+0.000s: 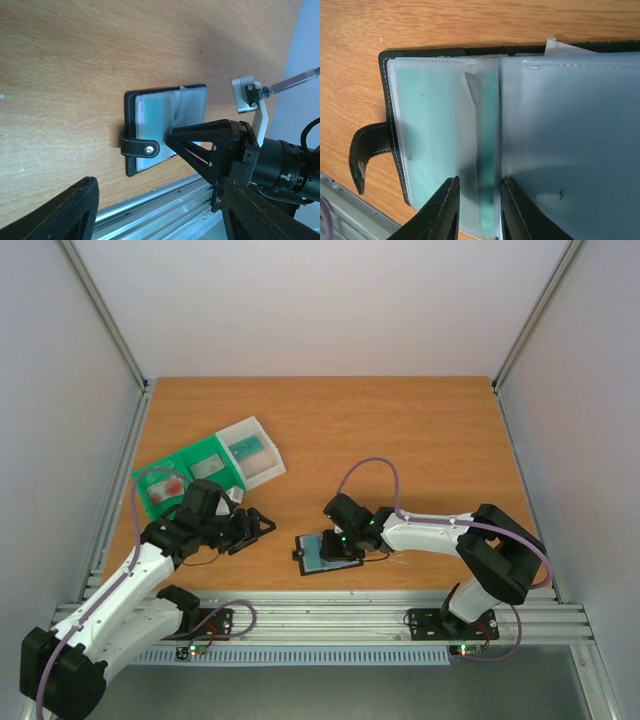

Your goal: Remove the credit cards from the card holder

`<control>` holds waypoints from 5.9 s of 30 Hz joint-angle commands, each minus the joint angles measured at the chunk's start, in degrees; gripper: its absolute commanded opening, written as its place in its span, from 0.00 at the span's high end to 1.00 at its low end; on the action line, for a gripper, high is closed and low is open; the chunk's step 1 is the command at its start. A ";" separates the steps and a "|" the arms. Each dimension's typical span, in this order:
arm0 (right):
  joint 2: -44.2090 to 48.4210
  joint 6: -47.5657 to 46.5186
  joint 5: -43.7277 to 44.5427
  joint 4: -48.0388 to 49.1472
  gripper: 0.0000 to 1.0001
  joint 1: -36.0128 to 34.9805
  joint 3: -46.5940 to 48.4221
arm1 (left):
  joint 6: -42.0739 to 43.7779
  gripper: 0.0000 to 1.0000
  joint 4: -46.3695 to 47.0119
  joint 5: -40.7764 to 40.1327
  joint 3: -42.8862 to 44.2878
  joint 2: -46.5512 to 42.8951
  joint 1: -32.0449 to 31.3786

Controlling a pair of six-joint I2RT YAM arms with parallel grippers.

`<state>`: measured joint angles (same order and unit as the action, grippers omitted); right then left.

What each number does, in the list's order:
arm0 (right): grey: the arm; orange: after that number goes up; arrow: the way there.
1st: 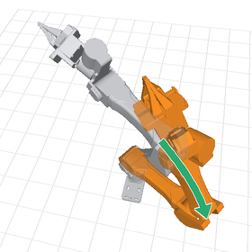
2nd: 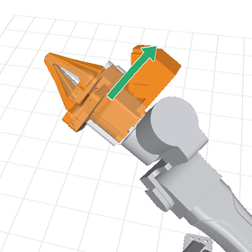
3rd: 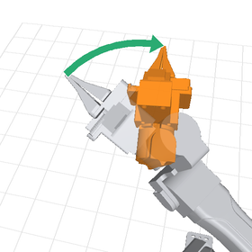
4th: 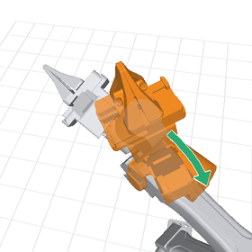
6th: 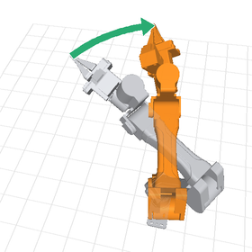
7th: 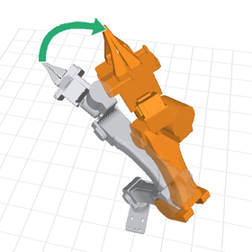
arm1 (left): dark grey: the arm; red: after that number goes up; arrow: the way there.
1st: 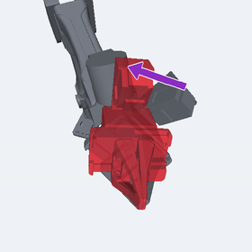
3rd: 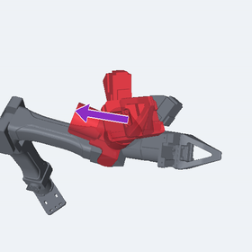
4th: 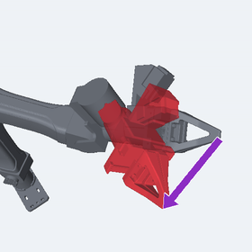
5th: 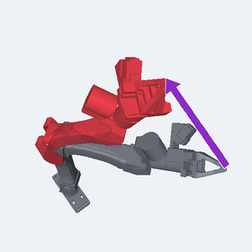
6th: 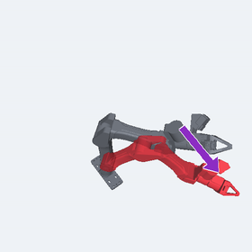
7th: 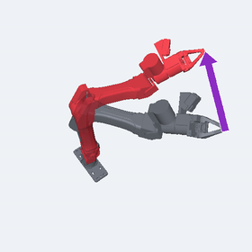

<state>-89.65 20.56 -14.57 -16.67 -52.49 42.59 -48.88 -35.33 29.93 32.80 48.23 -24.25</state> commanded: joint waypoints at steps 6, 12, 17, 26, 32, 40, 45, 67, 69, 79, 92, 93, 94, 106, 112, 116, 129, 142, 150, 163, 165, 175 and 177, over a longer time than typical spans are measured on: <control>-2.37 3.34 1.49 2.30 0.87 -1.43 1.84 | -4.94 0.34 5.34 0.33 -2.73 -4.76 -0.43; -1.88 7.25 1.02 7.85 0.98 -1.48 -1.14 | -7.04 0.34 7.99 1.80 -4.23 -5.37 -0.81; -2.34 9.20 0.88 12.28 0.99 -1.48 -4.02 | -11.22 0.33 14.89 1.92 -8.18 -5.65 -2.72; -2.51 10.15 0.37 14.32 0.99 -1.47 -4.87 | -12.90 0.26 23.59 -1.41 -8.76 1.39 -9.89; -2.34 10.59 0.56 15.49 0.99 -1.47 -5.98 | -17.08 0.22 35.59 -3.01 -11.01 5.22 -14.50; -0.98 10.16 1.65 14.13 0.99 -1.48 -6.28 | -17.68 0.18 38.73 -6.03 -7.53 14.47 -19.78; 0.60 10.04 2.54 13.34 0.99 -1.48 -6.75 | -19.42 0.17 37.18 -9.52 -9.27 12.81 -20.36; 0.94 11.80 2.92 15.48 0.99 -1.43 -8.23 | -29.08 0.14 38.42 -10.43 -12.49 10.60 -22.32; 0.80 12.64 2.50 16.46 0.99 -1.47 -8.62 | -30.49 0.14 37.87 -10.92 -12.87 10.18 -22.51; 8.18 11.22 3.42 13.31 0.80 -1.47 -9.44 | -30.22 0.13 38.96 -13.30 -12.55 12.77 -22.51; 1.48 10.55 -0.26 15.12 0.77 -1.41 -8.30 | -31.45 0.13 43.22 -13.30 -12.34 17.07 -22.54; 0.92 10.63 -0.28 15.52 0.77 -1.47 -8.19 | -31.38 0.13 43.44 -13.67 -12.28 17.54 -22.59; 0.43 10.60 -0.33 15.64 0.78 -1.47 -8.03 | -31.24 0.13 43.85 -14.07 -12.24 17.92 -22.52; -0.57 10.79 1.90 14.87 0.98 -1.43 -8.37 | -25.82 0.13 31.76 -18.45 -7.84 15.24 -21.68; -0.24 11.17 2.26 16.13 0.99 -1.48 -9.10 | -27.52 0.13 34.37 -14.82 -8.40 14.58 -22.58; -0.39 11.36 2.18 16.48 0.99 -1.48 -9.23 | -30.29 0.13 40.44 -12.41 -10.20 16.48 -23.04; 0.63 11.27 2.59 16.13 0.99 -1.46 -9.42 | -29.18 0.13 42.47 -12.89 -9.47 22.81 -23.33; 0.29 11.17 2.97 15.97 0.99 -1.48 -9.45 | -25.92 0.13 31.98 -14.65 -6.96 19.30 -23.35; 0.56 11.14 3.23 15.63 0.99 -1.48 -9.19 | -27.81 0.13 37.67 -11.87 -8.42 20.42 -23.31; 0.87 11.25 3.49 15.46 0.99 -1.47 -9.27 | -27.86 0.12 38.99 -11.56 -8.54 22.24 -23.30; 0.83 11.33 3.49 15.47 0.99 -1.48 -9.29 | -27.76 0.13 38.87 -11.63 -8.46 22.30 -23.30; 1.12 11.28 3.67 15.18 0.99 -1.42 -9.30 | -26.79 0.12 36.07 -11.72 -7.27 22.44 -23.33; 1.23 11.39 3.74 15.13 0.99 -1.47 -9.28 | -26.79 0.12 35.68 -11.52 -7.19 22.35 -23.35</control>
<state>-88.86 31.51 -13.96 0.60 -53.69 34.28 -76.27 0.45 18.59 24.53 70.11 -47.33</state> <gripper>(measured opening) 0.016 0.876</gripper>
